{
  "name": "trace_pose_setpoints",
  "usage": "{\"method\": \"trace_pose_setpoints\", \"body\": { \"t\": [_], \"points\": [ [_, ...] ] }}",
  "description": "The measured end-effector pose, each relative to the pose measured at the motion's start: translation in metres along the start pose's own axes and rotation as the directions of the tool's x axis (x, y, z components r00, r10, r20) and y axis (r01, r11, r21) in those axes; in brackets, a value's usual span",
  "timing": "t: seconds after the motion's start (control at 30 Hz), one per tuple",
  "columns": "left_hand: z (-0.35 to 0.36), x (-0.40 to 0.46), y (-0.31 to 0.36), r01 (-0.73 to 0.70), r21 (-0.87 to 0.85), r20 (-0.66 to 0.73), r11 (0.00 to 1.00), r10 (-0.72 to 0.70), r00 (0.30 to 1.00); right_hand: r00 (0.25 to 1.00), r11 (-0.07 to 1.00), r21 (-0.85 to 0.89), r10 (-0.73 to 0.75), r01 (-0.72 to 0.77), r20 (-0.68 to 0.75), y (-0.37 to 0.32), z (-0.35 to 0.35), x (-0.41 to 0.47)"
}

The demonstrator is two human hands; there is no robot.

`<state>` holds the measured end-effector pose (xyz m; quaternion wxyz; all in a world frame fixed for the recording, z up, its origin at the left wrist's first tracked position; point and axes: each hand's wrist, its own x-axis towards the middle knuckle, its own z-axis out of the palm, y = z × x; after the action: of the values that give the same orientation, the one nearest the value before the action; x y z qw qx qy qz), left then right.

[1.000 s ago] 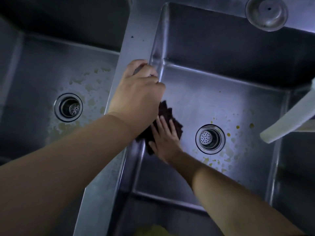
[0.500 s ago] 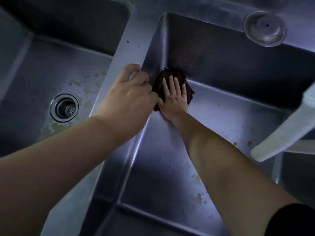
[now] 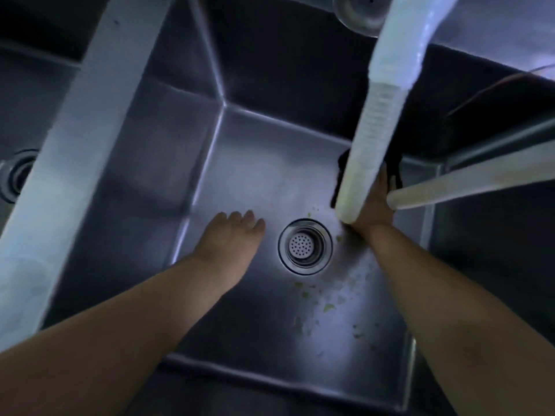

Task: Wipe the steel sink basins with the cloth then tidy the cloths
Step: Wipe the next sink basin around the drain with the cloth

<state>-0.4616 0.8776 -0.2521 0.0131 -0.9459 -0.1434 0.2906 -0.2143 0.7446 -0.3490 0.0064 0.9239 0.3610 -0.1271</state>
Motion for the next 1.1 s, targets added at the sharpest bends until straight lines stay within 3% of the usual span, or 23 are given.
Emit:
{"method": "trace_pose_setpoints", "body": {
  "t": [0.23, 0.47, 0.63, 0.9, 1.0, 1.1],
  "points": [
    [0.035, -0.011, 0.007, 0.141, 0.016, 0.201, 0.99, -0.141, 0.969, 0.978, 0.976, -0.054, 0.209, -0.209, -0.006, 0.044, 0.002, -0.054],
    [0.06, -0.013, 0.013, 0.161, -0.009, 0.221, 0.987, -0.155, 0.963, 0.937, 0.941, 0.02, 0.336, -0.339, 0.09, 0.005, 0.031, -0.132],
    [0.067, -0.011, 0.008, 0.145, -0.07, 0.24, 0.987, -0.125, 0.963, 0.937, 0.948, 0.0, 0.315, -0.319, 0.148, -0.005, 0.02, -0.113],
    [0.073, -0.007, 0.006, 0.146, -0.164, 0.19, 0.976, -0.113, 0.975, 0.974, 0.973, 0.074, 0.223, -0.22, -0.033, -0.069, 0.021, -0.024],
    [0.073, -0.007, 0.005, 0.139, -0.155, 0.073, 0.978, -0.129, 0.989, 0.997, 0.994, 0.084, 0.075, -0.072, -0.027, -0.108, 0.028, -0.021],
    [0.08, -0.007, 0.008, 0.136, -0.151, 0.1, 0.979, -0.122, 0.987, 0.994, 0.995, -0.021, -0.1, 0.099, -0.052, -0.145, 0.037, -0.029]
  ]
}}
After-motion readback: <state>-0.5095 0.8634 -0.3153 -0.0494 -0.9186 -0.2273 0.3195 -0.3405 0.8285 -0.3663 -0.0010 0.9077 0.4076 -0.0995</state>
